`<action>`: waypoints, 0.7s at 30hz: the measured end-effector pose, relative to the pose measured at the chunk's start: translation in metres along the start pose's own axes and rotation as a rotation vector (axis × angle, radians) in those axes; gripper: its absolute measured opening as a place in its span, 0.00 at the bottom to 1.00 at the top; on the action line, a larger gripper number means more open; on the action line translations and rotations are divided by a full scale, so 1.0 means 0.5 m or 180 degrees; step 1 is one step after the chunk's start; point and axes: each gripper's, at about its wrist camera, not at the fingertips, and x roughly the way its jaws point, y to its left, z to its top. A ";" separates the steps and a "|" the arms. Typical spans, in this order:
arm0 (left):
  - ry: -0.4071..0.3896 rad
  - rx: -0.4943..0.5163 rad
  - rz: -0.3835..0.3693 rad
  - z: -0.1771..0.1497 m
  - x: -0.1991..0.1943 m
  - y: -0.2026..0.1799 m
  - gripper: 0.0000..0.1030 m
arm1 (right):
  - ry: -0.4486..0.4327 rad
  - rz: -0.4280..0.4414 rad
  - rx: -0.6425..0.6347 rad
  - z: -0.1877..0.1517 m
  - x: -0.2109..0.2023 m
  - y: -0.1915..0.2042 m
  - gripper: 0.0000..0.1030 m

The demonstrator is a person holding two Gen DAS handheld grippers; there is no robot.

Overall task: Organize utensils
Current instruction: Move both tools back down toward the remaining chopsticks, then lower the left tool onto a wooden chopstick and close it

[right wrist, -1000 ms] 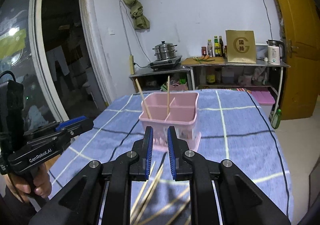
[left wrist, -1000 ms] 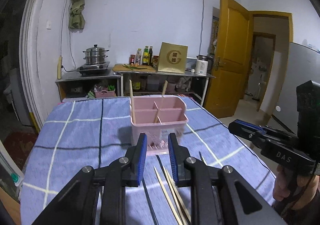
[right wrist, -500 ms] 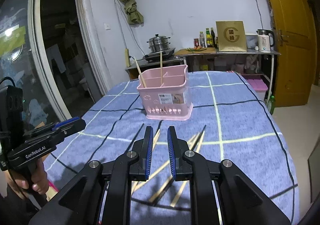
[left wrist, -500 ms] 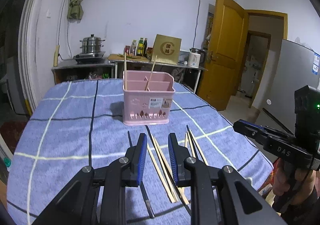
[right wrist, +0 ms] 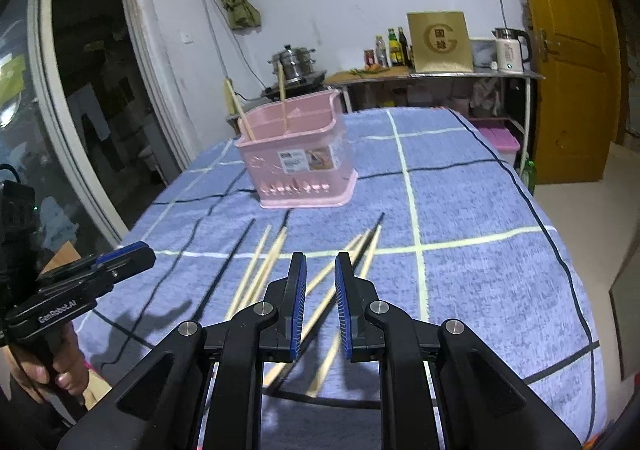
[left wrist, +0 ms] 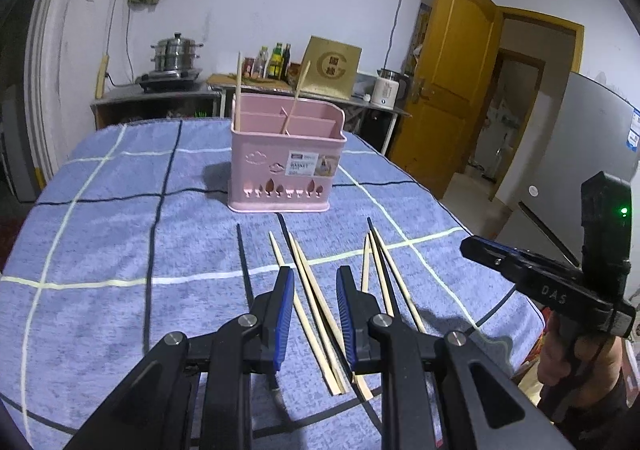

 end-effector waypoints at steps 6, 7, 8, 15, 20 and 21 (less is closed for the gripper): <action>0.0210 -0.0009 -0.0032 0.016 0.072 0.005 0.21 | 0.0271 -0.0157 0.0041 0.000 0.062 -0.023 0.15; 0.0249 -0.0005 -0.0031 0.017 0.086 0.005 0.21 | 0.0304 -0.0168 0.0051 0.000 0.072 -0.027 0.15; 0.0305 -0.0002 -0.0022 0.019 0.105 0.007 0.21 | 0.0351 -0.0187 0.0060 -0.001 0.084 -0.031 0.15; 0.0596 0.0039 0.0057 0.022 0.195 0.016 0.21 | 0.0647 -0.0246 0.0073 -0.008 0.150 -0.044 0.15; 0.0728 0.0104 0.0095 0.026 0.234 0.015 0.21 | 0.0757 -0.0313 0.0044 -0.003 0.177 -0.046 0.15; 0.0739 0.0103 0.0092 0.027 0.239 0.015 0.21 | 0.0778 -0.0322 0.0044 -0.003 0.182 -0.048 0.15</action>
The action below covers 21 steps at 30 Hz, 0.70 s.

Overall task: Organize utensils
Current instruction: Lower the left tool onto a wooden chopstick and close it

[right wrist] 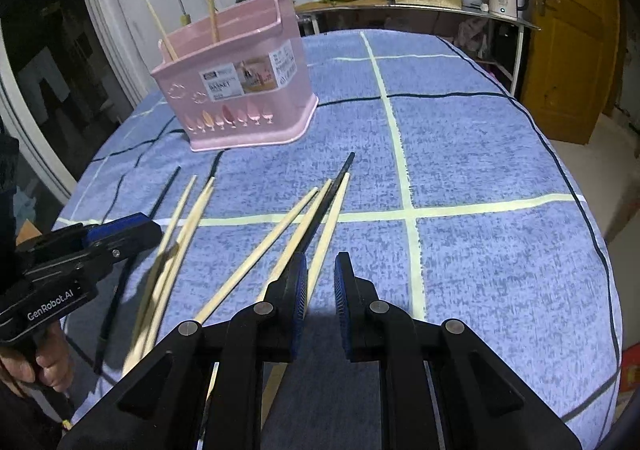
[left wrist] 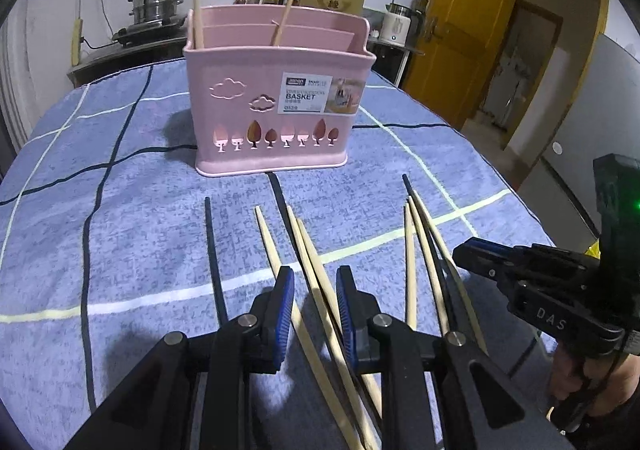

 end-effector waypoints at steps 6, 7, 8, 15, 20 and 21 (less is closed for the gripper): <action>0.0054 0.0012 0.0029 0.012 0.022 0.002 0.21 | 0.0050 -0.0032 -0.0018 0.009 0.016 -0.002 0.15; 0.0061 0.0019 0.0039 0.014 0.025 0.002 0.21 | 0.0053 -0.0039 -0.0028 0.010 0.017 -0.001 0.15; 0.0067 0.0024 0.0050 0.016 0.027 0.002 0.21 | 0.0054 -0.0043 -0.0038 0.011 0.018 -0.001 0.15; 0.0112 0.0083 0.0140 0.022 0.041 0.004 0.21 | 0.0056 -0.0030 -0.0057 0.013 0.020 -0.003 0.15; 0.0149 0.0163 0.0211 0.021 0.052 -0.002 0.21 | 0.0054 -0.0025 -0.0053 0.013 0.021 -0.004 0.15; 0.0149 0.0183 0.0225 0.020 0.053 -0.004 0.21 | 0.0054 -0.0025 -0.0051 0.013 0.020 -0.004 0.15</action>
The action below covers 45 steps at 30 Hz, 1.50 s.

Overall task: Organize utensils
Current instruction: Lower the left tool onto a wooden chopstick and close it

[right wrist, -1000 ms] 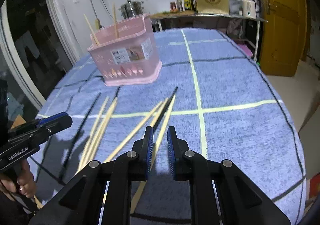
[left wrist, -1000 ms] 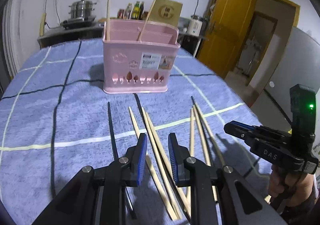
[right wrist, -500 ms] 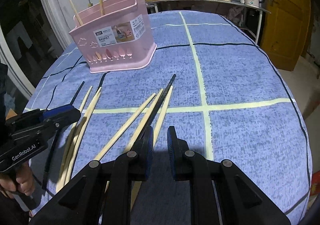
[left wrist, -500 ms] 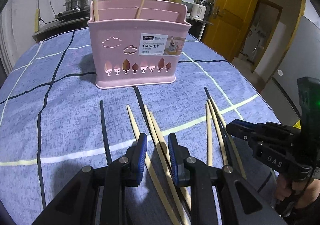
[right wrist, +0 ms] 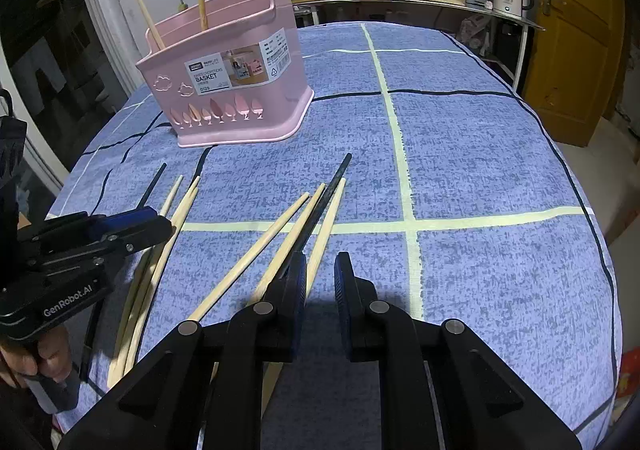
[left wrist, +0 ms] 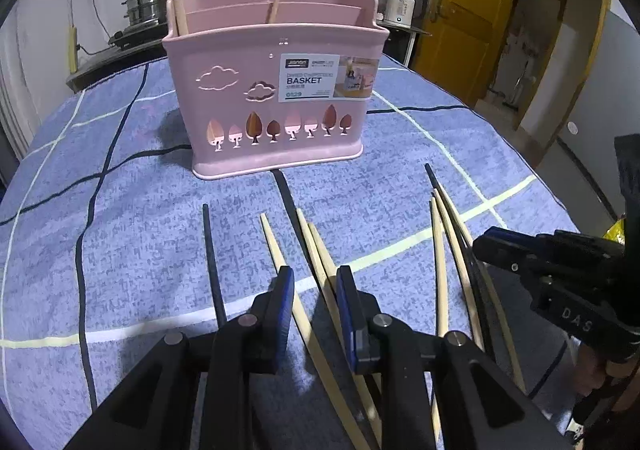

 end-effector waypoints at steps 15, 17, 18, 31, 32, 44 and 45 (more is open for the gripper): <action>-0.0055 0.0209 0.0106 -0.008 -0.015 -0.025 0.21 | -0.0061 0.0005 0.0056 -0.001 -0.011 -0.010 0.15; -0.0019 0.0184 0.0097 -0.007 -0.006 -0.024 0.21 | -0.0069 0.0010 0.0026 0.001 -0.011 -0.004 0.15; -0.0003 0.0168 0.0090 -0.006 -0.001 -0.023 0.21 | -0.0065 0.0008 0.0013 0.002 -0.010 -0.001 0.15; 0.0003 0.0197 0.0105 -0.001 -0.002 -0.016 0.16 | 0.0025 -0.0017 -0.0024 0.004 0.012 0.007 0.14; 0.0011 0.0207 0.0111 0.001 0.000 -0.018 0.15 | 0.0024 -0.0017 -0.0024 0.004 0.013 0.007 0.14; 0.0145 0.0212 0.0076 0.027 0.034 -0.026 0.13 | 0.0049 -0.0055 -0.0044 0.018 0.022 0.002 0.14; 0.0151 0.0213 0.0076 0.028 0.035 -0.026 0.13 | 0.0051 -0.0061 -0.0048 0.021 0.024 0.001 0.14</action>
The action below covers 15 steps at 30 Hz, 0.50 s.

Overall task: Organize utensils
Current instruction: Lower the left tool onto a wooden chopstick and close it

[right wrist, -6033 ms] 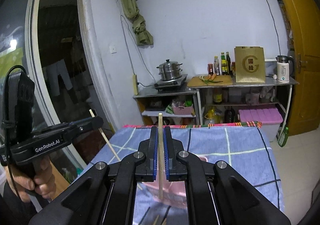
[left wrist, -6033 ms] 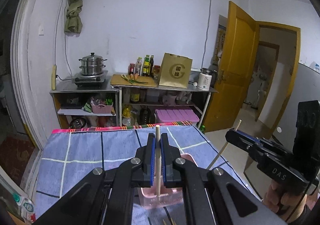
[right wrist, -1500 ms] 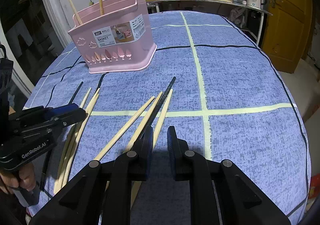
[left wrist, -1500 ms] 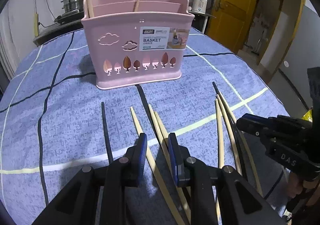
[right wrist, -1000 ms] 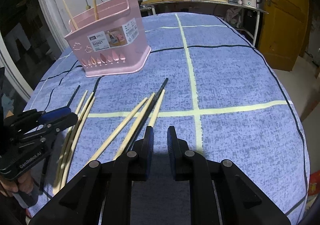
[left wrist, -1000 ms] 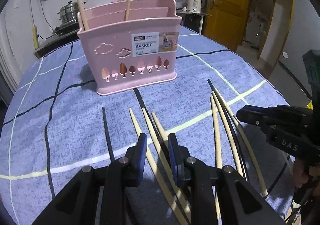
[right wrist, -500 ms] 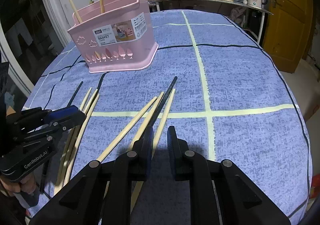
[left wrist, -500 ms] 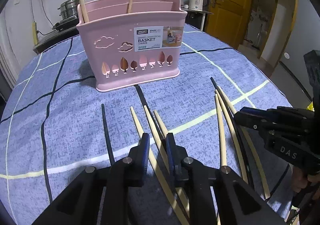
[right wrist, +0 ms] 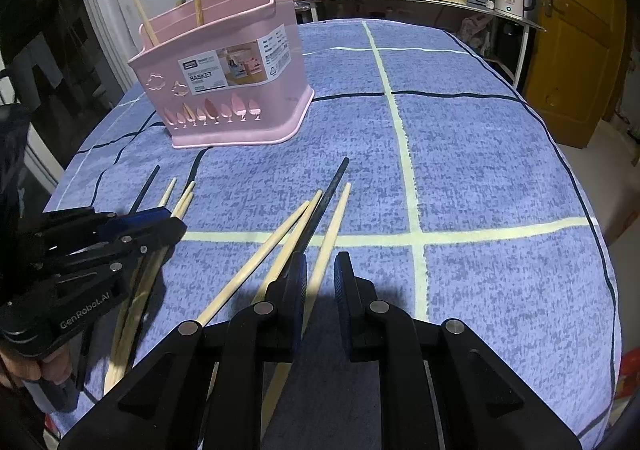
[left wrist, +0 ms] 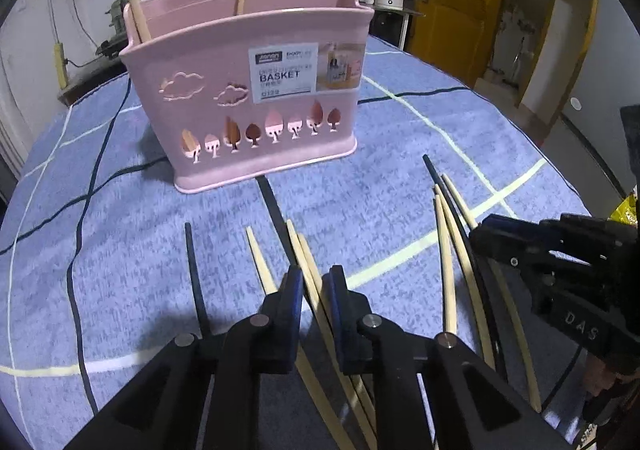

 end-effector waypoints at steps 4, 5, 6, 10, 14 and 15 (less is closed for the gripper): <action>-0.0001 -0.0022 -0.0040 0.000 0.000 0.005 0.13 | 0.0014 -0.0014 -0.0005 0.014 0.008 -0.006 0.14; -0.0007 -0.0047 -0.0072 -0.001 -0.001 0.008 0.13 | 0.0016 -0.0012 -0.0004 0.016 0.009 -0.008 0.14; -0.0013 -0.0081 -0.0113 -0.002 -0.002 0.012 0.13 | 0.0020 -0.0004 0.0002 0.018 0.010 -0.010 0.14; -0.0060 -0.0210 -0.0284 -0.012 -0.012 0.034 0.13 | 0.0014 0.0007 0.0003 0.020 0.010 -0.013 0.14; -0.0108 -0.0323 -0.0342 -0.021 -0.016 0.051 0.13 | 0.0007 0.0001 -0.0007 0.021 0.011 -0.012 0.14; -0.0115 -0.0354 -0.0369 -0.023 -0.018 0.056 0.13 | 0.0007 0.0002 -0.0009 0.021 0.011 -0.012 0.14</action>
